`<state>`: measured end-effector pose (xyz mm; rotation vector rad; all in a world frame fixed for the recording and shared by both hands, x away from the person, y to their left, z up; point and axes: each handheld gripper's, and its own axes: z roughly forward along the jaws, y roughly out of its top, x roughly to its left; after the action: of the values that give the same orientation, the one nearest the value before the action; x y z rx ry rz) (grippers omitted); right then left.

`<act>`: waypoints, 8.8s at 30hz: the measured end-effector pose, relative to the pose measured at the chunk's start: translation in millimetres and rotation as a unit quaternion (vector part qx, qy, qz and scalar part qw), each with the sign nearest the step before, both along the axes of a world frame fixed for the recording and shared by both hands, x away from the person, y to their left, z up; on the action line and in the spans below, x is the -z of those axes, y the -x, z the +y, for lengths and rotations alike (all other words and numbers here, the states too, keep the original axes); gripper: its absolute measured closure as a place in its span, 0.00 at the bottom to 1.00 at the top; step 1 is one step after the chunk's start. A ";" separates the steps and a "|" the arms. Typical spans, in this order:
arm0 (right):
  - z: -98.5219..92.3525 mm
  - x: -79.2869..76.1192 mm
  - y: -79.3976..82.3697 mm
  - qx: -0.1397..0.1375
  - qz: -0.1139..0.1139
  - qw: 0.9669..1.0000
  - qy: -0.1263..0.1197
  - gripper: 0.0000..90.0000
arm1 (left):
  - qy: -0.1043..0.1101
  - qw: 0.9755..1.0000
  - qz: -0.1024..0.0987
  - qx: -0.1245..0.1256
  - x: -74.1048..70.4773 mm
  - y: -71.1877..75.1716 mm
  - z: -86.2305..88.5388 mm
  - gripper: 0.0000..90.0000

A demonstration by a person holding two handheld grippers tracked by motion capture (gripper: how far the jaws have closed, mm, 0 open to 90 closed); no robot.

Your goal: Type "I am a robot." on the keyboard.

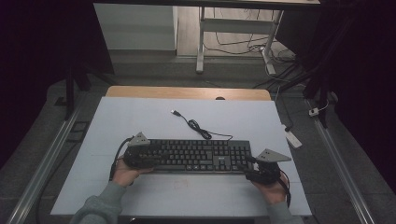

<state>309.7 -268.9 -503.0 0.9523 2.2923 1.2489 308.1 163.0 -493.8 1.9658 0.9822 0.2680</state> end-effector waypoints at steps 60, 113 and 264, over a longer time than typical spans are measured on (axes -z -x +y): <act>-0.7 -0.5 0.9 0.001 0.000 1.000 0.007 0.55 | -0.013 0.999 -0.011 -0.037 15.9 -17.2 10.8 0.84; 32.8 -7.8 3.2 -0.046 -0.005 0.999 -0.017 0.61 | 0.002 1.000 0.016 0.005 5.0 -5.7 12.1 0.42; 78.6 -0.7 -13.4 -0.063 0.006 0.998 -0.009 0.60 | -0.093 0.994 0.029 0.052 25.1 -7.2 -25.6 0.99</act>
<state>323.1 -190.2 -502.3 0.8339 2.3876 1.3192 315.3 137.4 -518.9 2.1979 0.9157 0.2517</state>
